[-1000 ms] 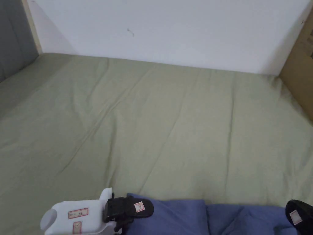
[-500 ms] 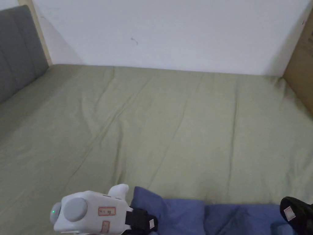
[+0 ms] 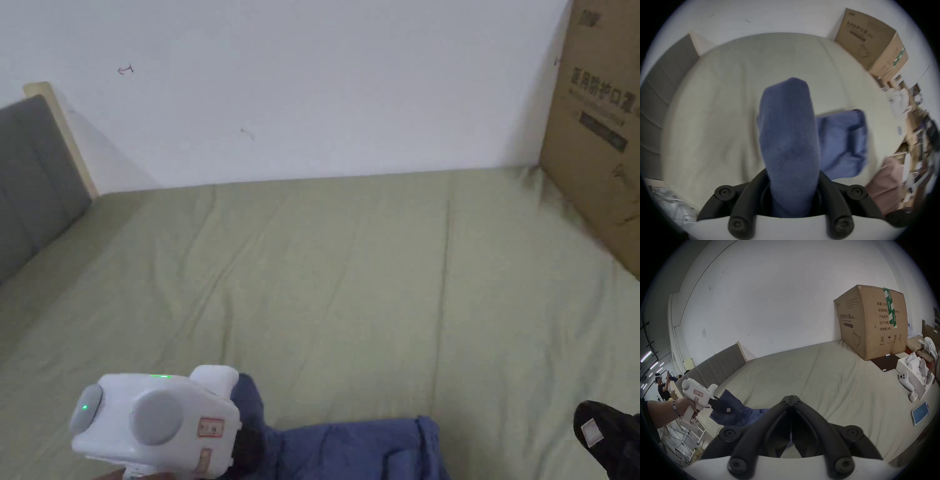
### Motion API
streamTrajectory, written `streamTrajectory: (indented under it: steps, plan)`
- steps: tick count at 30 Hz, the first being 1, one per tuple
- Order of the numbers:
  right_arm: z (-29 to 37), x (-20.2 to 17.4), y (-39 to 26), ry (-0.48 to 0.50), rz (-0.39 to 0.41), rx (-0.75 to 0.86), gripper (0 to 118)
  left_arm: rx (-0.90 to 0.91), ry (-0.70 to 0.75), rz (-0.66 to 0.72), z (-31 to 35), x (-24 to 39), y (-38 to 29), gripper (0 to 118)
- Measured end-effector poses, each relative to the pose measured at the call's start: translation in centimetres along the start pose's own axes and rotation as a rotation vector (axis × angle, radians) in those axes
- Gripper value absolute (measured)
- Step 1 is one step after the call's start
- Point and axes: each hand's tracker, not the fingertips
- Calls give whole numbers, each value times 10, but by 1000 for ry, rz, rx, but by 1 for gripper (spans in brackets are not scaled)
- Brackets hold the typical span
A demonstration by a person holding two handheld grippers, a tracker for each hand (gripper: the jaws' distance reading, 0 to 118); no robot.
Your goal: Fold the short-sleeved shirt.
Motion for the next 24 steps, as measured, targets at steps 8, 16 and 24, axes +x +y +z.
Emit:
streamTrajectory:
  steps: [8, 16, 24]
  plan:
    - [15, 16, 3, -47, -8, 15, 0, -55, -368, 145, -87, 73, 24, 81]
    - [7, 26, 0, -58, -18, 2, 0, 63, -420, 128, -48, 56, 11, 106]
    - [0, 25, -2, -51, -35, 4, 0, 217, -236, -128, -23, 72, -2, 6]
